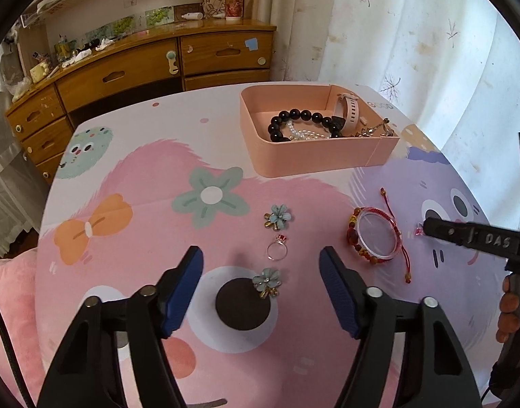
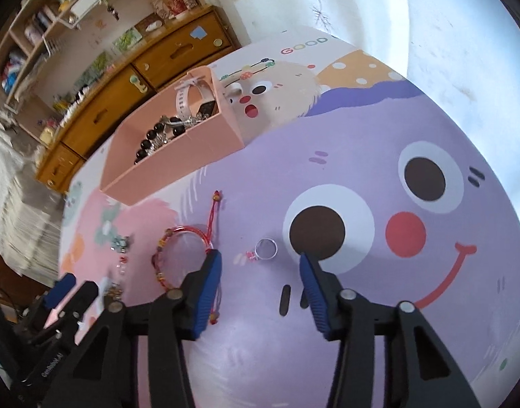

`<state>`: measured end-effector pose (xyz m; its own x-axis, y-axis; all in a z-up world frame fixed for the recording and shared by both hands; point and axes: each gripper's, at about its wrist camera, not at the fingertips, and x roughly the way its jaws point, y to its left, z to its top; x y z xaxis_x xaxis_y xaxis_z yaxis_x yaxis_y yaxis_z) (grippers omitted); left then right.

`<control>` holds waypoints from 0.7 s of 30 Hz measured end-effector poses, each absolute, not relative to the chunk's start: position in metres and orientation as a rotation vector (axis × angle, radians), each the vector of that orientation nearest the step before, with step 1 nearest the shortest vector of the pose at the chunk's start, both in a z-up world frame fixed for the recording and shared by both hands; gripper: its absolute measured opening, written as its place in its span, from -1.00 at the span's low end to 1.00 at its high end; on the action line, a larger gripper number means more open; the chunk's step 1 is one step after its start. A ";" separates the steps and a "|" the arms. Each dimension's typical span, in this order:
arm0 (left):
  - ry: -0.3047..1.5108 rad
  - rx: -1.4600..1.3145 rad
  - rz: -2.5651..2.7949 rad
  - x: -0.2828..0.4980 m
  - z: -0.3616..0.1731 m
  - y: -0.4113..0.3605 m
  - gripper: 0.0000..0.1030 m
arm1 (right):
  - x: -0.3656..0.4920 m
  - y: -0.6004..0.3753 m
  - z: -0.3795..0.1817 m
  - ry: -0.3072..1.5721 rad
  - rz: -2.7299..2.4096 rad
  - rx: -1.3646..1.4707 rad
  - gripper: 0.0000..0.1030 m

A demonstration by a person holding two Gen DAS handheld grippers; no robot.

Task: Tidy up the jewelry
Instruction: 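Move the left tool to the blue flower earring while the right tool moves to the silver ring, then close the left tool on the blue flower earring while the right tool grasps the silver ring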

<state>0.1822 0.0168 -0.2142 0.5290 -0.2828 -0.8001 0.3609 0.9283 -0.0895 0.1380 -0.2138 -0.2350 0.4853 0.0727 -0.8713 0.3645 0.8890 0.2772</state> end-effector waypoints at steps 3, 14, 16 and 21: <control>0.939 0.081 -0.377 0.184 -0.218 0.015 0.11 | 0.143 -0.206 -0.238 1.093 -0.205 0.384 -0.23; 0.987 0.022 -0.388 0.185 -0.231 0.013 -0.25 | 0.154 -0.196 -0.241 1.120 -0.234 0.216 -0.58; 0.991 0.020 -0.385 0.184 -0.234 0.013 -0.45 | 0.155 -0.193 -0.241 1.119 -0.228 0.191 -0.58; 0.997 0.020 -0.375 0.181 -0.239 0.015 -0.74 | 0.155 -0.193 -0.241 1.121 -0.214 0.190 -0.60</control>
<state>0.1812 0.0151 -0.2386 0.4845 -0.2985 -0.8223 0.3169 0.9360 -0.1530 0.1552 -0.1930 -0.2406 0.4179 -0.0741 -0.9055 0.2642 0.9635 0.0430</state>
